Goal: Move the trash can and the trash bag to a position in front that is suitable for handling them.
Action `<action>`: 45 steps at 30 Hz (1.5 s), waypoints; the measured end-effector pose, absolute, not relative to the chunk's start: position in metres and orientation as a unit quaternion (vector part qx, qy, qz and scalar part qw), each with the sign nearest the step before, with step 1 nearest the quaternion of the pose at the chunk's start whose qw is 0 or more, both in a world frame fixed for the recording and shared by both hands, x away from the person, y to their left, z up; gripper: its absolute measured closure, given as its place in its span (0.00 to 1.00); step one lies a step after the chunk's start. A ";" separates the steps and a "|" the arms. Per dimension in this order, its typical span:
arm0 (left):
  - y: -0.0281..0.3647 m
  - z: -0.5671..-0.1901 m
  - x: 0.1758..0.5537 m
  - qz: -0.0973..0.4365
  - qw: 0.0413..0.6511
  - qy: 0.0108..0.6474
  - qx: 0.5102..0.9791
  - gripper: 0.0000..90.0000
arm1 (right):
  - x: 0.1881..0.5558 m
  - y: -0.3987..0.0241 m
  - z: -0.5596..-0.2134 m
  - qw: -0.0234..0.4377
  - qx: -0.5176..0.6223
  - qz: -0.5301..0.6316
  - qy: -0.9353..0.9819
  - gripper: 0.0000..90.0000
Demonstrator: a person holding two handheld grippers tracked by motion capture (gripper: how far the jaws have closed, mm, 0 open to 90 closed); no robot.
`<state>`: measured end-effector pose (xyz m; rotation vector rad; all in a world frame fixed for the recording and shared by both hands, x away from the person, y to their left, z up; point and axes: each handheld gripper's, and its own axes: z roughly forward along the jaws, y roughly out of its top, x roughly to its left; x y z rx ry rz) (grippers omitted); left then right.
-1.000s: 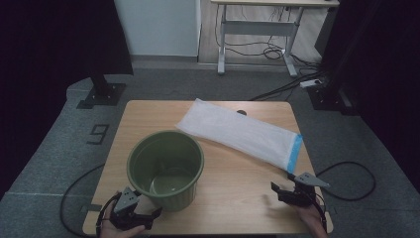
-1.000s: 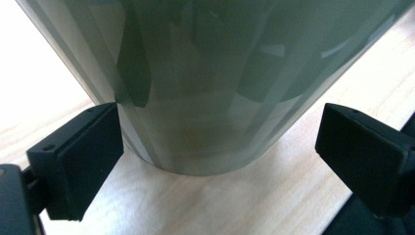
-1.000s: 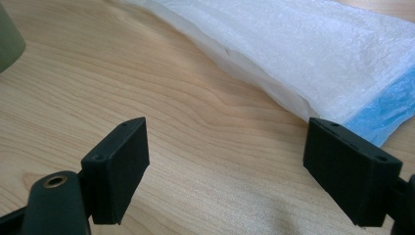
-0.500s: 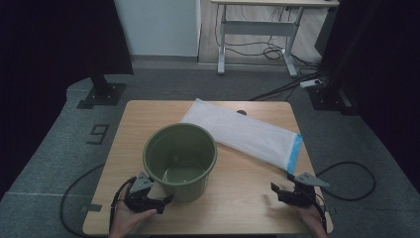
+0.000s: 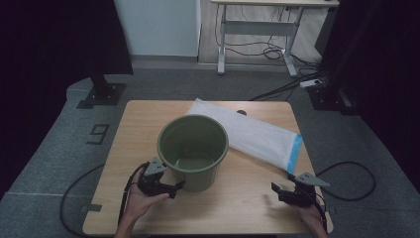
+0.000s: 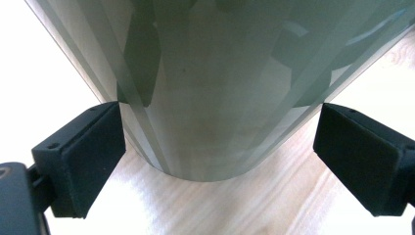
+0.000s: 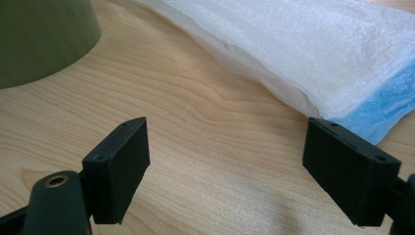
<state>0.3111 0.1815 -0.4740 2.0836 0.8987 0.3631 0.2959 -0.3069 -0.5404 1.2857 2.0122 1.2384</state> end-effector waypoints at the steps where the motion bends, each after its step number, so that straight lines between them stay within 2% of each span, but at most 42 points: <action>1: 0.179 -0.474 0.313 0.145 0.408 0.356 0.828 0.06 | 0.296 -0.307 -0.540 0.223 0.466 0.448 0.729 0.19; 14: 0.154 -0.469 0.336 0.158 0.394 0.354 0.833 0.07 | 0.297 -0.309 -0.541 0.219 0.470 0.447 0.729 0.19; 21: 0.149 -0.471 0.344 0.148 0.406 0.357 0.828 0.08 | 0.297 -0.308 -0.541 0.218 0.467 0.444 0.733 0.19; 30: 0.167 -0.472 0.326 0.156 0.415 0.365 0.819 0.09 | 0.295 -0.310 -0.541 0.220 0.469 0.444 0.731 0.19; 45: 0.197 -0.489 0.282 0.188 0.389 0.376 0.820 0.09 | 0.296 -0.309 -0.543 0.220 0.466 0.437 0.737 0.19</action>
